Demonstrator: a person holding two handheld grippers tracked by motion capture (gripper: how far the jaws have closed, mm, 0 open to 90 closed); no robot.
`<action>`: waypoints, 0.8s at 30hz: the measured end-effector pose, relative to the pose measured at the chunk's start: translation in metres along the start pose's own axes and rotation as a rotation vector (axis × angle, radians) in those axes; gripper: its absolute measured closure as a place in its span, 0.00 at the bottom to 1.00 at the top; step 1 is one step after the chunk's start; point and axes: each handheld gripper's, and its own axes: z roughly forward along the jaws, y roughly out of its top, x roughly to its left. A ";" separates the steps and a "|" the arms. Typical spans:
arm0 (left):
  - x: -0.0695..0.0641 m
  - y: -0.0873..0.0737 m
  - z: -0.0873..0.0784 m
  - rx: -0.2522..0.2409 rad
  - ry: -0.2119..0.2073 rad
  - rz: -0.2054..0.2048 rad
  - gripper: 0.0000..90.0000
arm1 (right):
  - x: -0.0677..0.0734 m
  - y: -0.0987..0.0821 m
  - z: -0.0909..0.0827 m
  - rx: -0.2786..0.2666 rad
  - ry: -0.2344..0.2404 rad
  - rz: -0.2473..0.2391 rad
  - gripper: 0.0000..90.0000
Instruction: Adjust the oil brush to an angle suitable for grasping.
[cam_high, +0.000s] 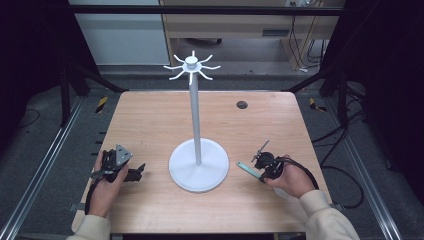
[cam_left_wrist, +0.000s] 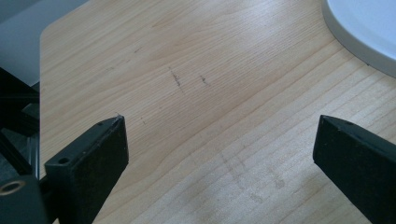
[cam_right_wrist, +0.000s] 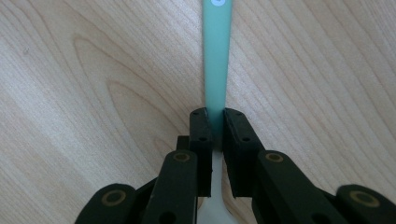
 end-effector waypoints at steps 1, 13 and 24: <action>0.000 0.000 0.000 0.000 0.000 0.000 0.03 | 0.000 0.000 -0.001 -0.001 0.001 0.002 0.92; 0.000 0.000 0.000 -0.002 0.001 -0.002 0.03 | -0.004 -0.002 -0.011 -0.038 0.002 0.023 0.92; 0.000 0.000 0.000 0.002 0.000 0.002 0.03 | -0.010 -0.002 -0.027 -0.107 -0.011 0.058 0.92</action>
